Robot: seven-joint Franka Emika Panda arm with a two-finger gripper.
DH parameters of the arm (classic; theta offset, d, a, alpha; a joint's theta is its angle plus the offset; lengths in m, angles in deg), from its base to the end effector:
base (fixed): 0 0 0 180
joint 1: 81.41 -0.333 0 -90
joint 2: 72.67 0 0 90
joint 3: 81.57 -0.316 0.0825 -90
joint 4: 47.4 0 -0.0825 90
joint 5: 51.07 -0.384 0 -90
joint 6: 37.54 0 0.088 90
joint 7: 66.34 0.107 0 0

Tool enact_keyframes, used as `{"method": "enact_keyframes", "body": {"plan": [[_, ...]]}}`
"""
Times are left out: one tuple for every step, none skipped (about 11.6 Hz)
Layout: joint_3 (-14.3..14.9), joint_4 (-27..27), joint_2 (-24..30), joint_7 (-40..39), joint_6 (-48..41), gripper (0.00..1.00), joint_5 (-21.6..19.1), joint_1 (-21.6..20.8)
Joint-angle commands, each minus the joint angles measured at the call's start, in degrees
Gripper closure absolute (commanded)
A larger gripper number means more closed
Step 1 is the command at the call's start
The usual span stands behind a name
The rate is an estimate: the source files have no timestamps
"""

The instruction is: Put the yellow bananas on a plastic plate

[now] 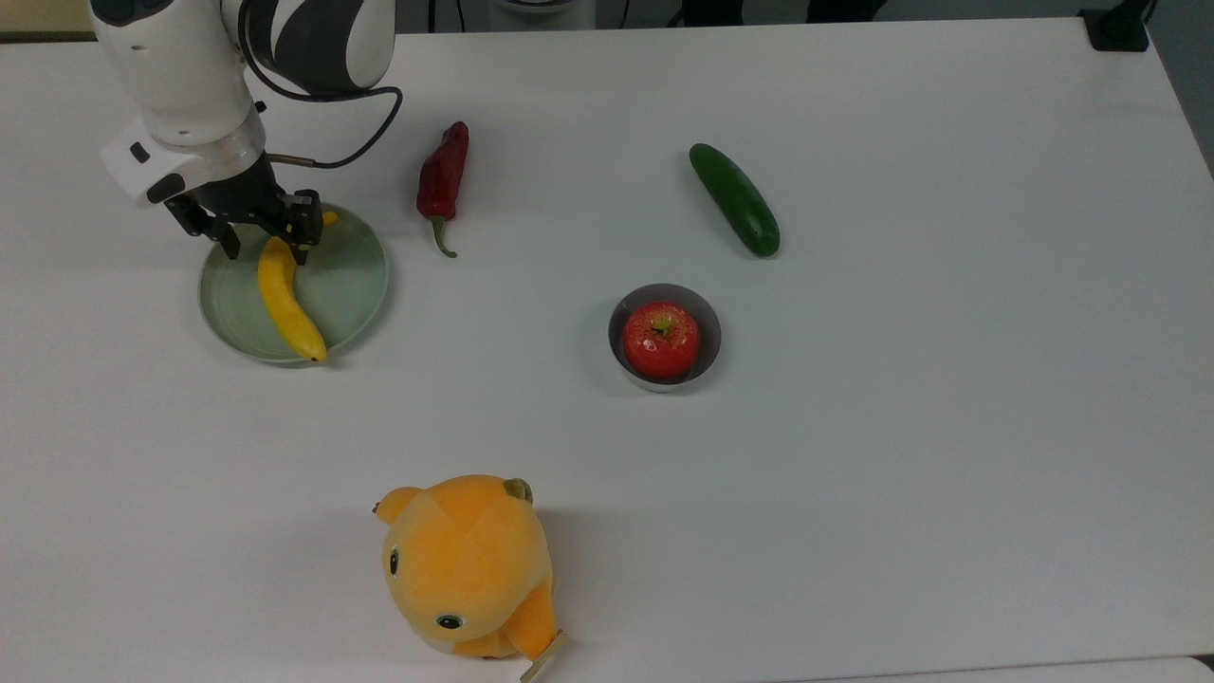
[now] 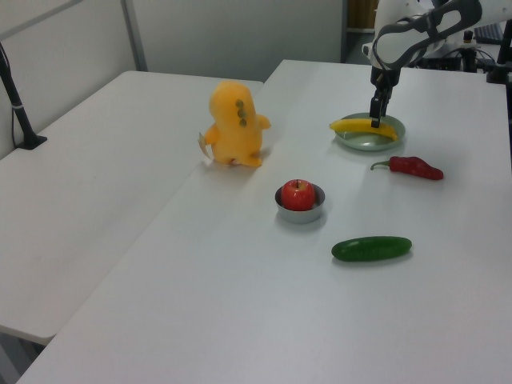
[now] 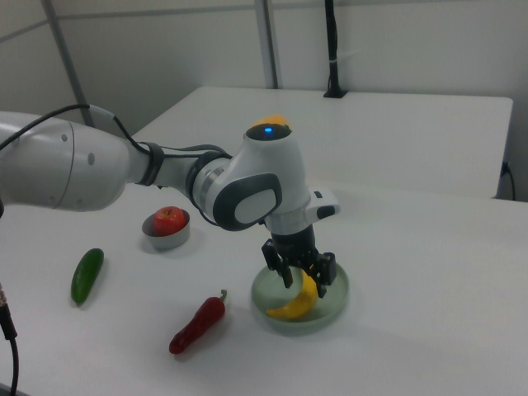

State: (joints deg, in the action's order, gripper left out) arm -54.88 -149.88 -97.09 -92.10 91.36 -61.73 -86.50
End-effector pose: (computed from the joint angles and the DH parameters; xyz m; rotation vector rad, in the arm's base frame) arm 0.6193 -0.2116 0.3441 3.0727 0.0083 0.0992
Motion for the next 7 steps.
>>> {"method": "enact_keyframes", "body": {"plan": [[-0.76,-0.53,3.65,-0.08,0.39,0.00,-1.03,0.61],[-0.76,-0.53,5.67,-0.08,-0.48,0.00,-1.12,0.61],[-0.85,-0.35,7.87,0.27,-3.62,0.00,-1.12,0.53],[-0.85,0.52,10.33,2.45,-6.01,0.00,-1.12,0.61],[-0.85,1.83,12.27,5.43,-8.03,0.00,-1.03,0.70],[-0.85,3.67,14.11,8.50,-11.10,0.00,-1.12,0.88],[-1.11,5.26,16.22,11.15,-15.22,0.00,-0.68,1.14]]}}
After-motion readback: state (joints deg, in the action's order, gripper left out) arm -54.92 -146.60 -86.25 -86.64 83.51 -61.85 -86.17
